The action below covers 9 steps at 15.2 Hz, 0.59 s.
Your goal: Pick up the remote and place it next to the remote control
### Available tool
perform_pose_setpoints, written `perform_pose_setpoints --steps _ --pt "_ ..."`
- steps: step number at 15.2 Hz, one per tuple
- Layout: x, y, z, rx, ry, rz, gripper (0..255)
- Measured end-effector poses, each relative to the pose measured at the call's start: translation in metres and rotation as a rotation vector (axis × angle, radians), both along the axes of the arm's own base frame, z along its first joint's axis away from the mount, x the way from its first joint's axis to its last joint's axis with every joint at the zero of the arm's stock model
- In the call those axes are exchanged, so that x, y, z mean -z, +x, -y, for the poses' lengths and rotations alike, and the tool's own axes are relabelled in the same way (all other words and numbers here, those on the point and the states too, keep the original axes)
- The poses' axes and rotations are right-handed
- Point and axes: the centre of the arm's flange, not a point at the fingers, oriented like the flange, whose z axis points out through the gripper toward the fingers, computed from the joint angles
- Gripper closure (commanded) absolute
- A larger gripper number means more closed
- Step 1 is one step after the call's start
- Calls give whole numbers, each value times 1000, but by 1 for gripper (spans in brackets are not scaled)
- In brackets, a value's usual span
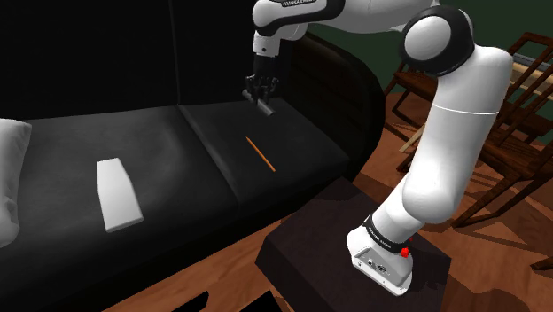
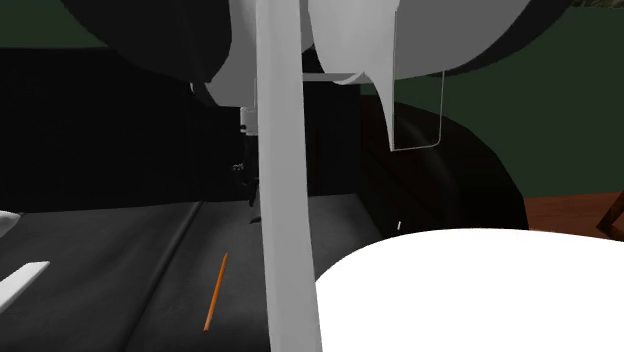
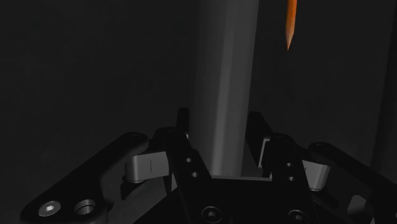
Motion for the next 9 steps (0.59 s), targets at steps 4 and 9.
perform_pose_setpoints --steps 4,9 --pt "3 -11 -53 0 0 0 255" --pt "2 -28 -114 0 0 0 255"
